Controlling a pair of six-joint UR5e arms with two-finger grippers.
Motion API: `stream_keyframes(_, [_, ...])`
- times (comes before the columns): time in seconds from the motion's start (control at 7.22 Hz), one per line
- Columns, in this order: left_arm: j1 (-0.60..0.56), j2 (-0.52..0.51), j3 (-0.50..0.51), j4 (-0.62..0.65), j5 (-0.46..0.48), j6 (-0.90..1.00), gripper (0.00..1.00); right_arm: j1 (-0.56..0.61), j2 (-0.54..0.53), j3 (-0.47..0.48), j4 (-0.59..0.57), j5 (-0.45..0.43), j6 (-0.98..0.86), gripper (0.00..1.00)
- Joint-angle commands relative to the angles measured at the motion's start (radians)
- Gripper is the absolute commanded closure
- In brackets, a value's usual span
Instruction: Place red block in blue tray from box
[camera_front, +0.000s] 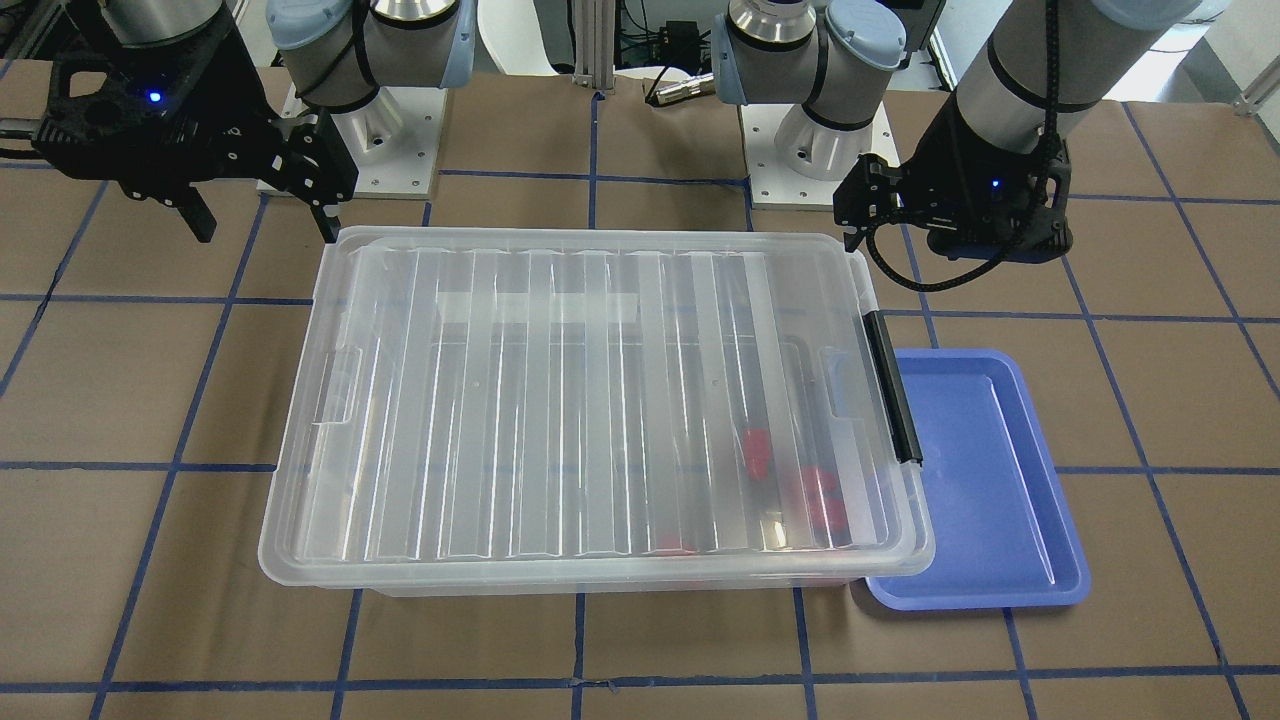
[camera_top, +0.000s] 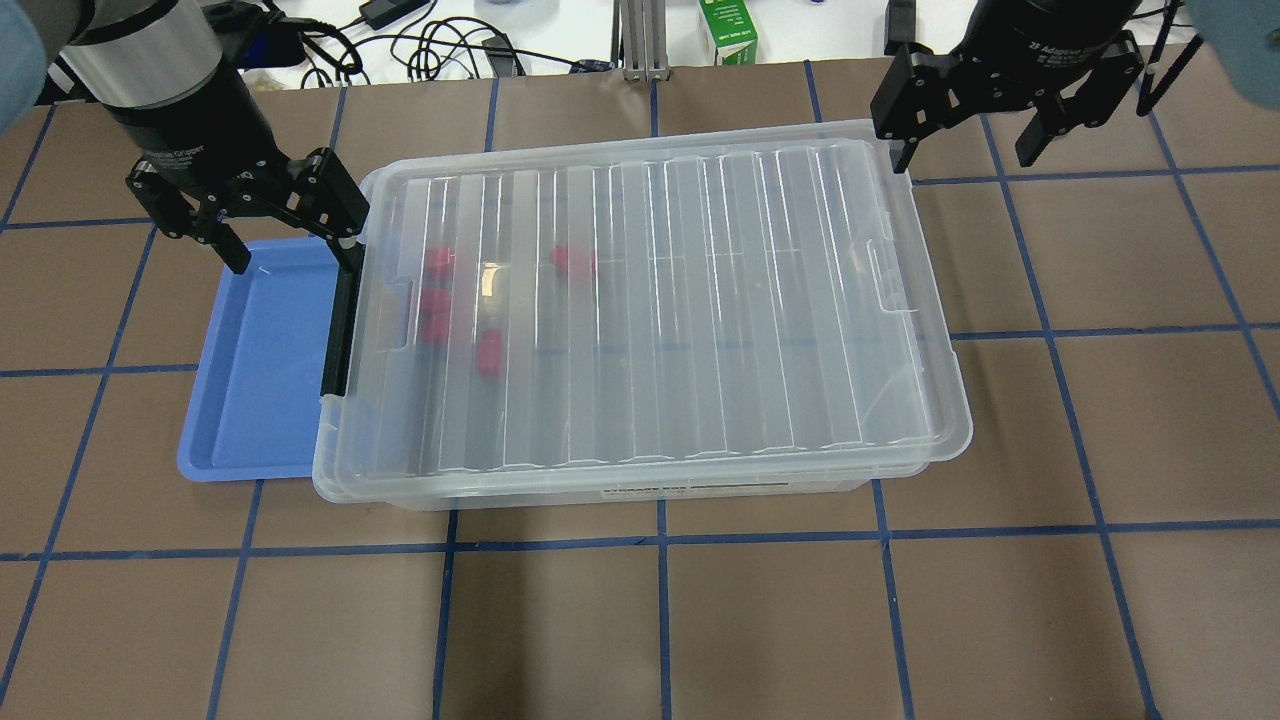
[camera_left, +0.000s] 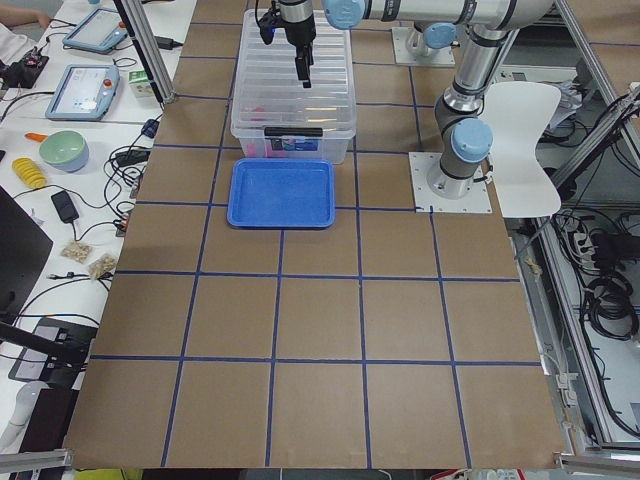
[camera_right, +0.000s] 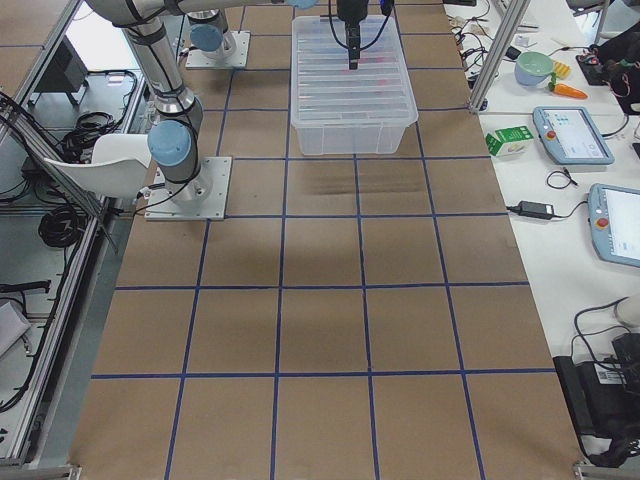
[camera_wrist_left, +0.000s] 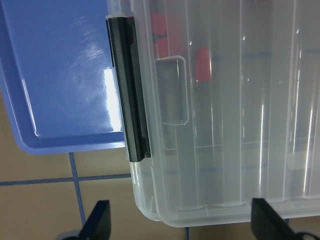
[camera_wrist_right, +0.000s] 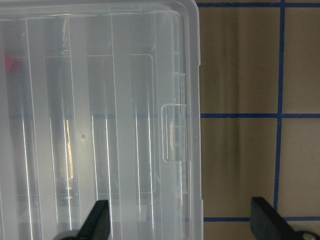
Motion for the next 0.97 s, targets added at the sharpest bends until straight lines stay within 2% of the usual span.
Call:
stream_keyframes(0.0, [0.000,0.000,-0.002,-0.003,0.000,0.003,0.00,0.000,-0.001,0.001,0.004,0.000,-0.003,0.00])
stream_keyframes(0.42, [0.005,-0.002,0.000,0.002,-0.002,0.001,0.00,-0.003,0.001,0.005,0.004,0.001,-0.008,0.00])
stream_keyframes(0.83, [0.011,0.000,0.000,0.002,-0.006,0.001,0.00,-0.063,0.004,0.016,0.005,0.001,-0.075,0.00])
